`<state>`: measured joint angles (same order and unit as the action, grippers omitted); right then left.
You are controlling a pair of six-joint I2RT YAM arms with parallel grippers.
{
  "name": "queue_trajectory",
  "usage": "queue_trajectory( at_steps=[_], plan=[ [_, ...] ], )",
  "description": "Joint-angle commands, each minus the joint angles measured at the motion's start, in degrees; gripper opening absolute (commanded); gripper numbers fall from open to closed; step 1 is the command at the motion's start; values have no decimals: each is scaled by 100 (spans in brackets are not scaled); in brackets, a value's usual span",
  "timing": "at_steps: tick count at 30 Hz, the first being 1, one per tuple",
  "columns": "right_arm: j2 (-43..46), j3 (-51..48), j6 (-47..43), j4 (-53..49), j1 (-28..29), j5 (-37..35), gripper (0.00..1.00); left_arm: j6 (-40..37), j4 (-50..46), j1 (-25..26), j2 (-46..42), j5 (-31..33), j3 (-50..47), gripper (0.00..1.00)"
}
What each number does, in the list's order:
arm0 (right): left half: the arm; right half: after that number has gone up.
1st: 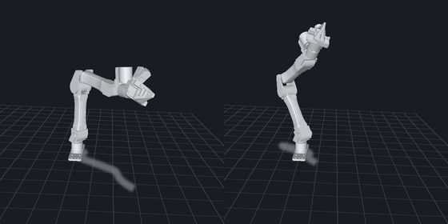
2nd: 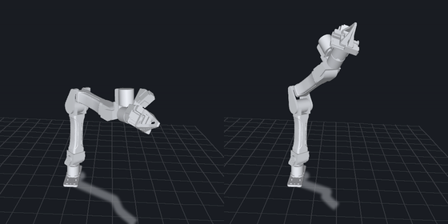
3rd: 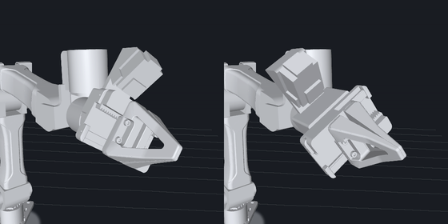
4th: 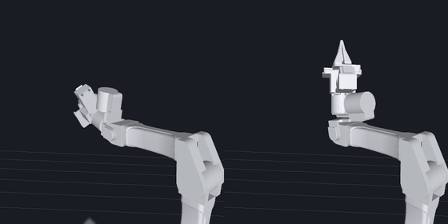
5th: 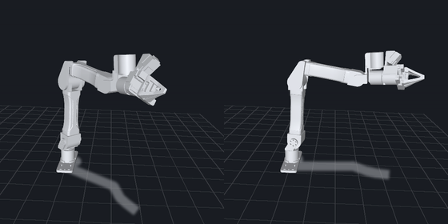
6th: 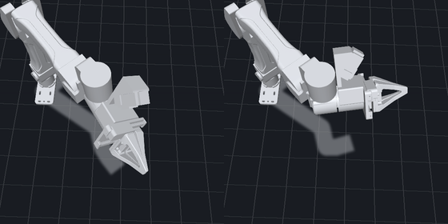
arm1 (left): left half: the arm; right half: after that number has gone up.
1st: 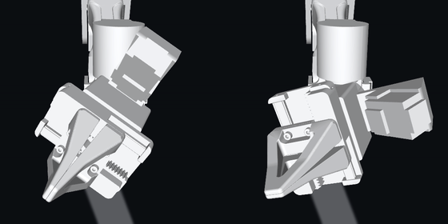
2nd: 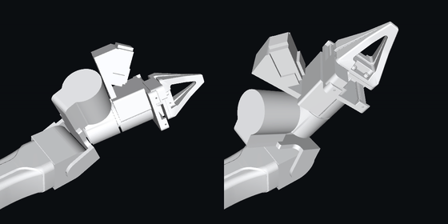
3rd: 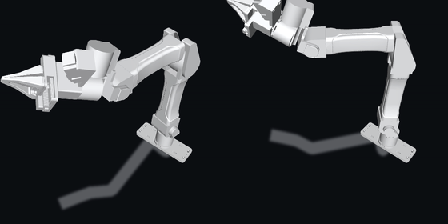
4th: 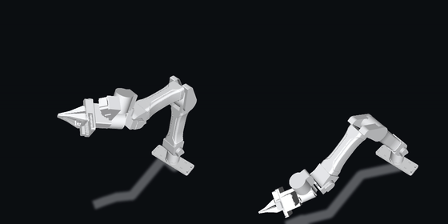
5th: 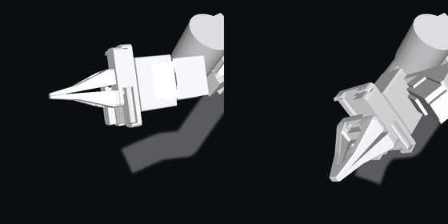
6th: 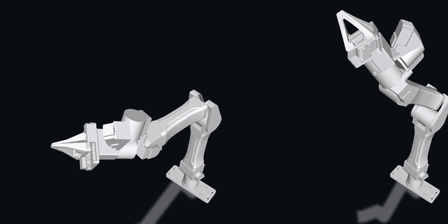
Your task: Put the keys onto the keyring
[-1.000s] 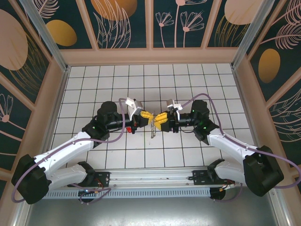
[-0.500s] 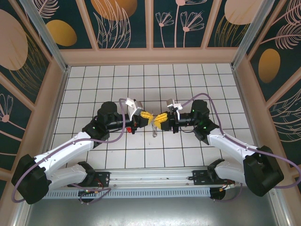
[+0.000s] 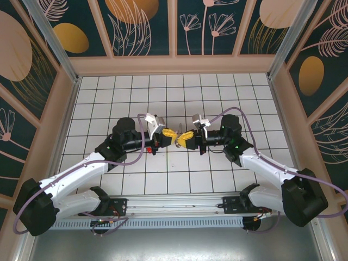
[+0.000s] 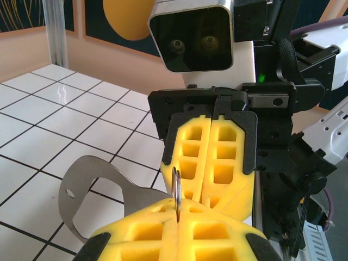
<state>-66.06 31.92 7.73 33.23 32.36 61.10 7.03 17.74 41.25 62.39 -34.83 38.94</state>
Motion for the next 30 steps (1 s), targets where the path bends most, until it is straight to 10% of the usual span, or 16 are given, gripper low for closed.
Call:
queue_trajectory(
  at_steps=[1, 28, 30],
  plan=[
    [167, 227, -231, -134, 42, -11, 0, -131, 94, 13, -87, 126, -26, 0],
    [618, 130, 135, 459, -308, -101, 0, 163, 27, 10, -390, 49, -241, 0],
    [636, 104, 187, 588, -309, -36, 0, 152, -58, 9, -439, 129, -219, 15]
  ],
)
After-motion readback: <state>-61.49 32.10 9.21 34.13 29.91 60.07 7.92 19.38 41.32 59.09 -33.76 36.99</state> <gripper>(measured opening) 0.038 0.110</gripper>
